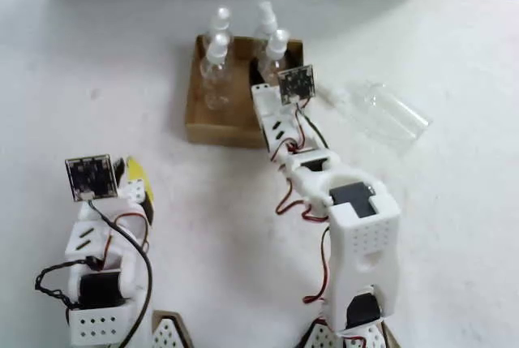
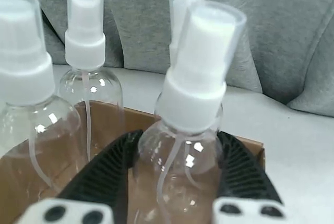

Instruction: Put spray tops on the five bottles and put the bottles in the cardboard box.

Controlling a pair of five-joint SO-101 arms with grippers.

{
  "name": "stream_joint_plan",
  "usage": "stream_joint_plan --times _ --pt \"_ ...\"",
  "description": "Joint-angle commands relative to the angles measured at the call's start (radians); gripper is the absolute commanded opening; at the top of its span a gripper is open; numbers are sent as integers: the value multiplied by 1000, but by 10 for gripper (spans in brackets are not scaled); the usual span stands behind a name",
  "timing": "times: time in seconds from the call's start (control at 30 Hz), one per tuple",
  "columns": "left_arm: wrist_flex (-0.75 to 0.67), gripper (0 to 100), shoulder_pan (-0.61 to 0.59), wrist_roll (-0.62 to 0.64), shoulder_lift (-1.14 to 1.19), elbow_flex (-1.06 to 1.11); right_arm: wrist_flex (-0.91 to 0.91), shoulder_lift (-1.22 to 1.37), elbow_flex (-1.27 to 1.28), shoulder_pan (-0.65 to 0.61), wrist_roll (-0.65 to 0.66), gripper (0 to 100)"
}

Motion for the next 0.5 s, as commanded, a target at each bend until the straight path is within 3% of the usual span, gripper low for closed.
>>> stream_joint_plan --times 0.0,0.17,0.47 --pt "5 64 -10 2 -13 -3 12 -25 -8 -18 12 128" --pt "5 64 -10 2 -13 -3 47 -48 -2 -19 6 225" --pt "5 64 -8 2 -13 -3 114 -85 -2 -19 3 230"
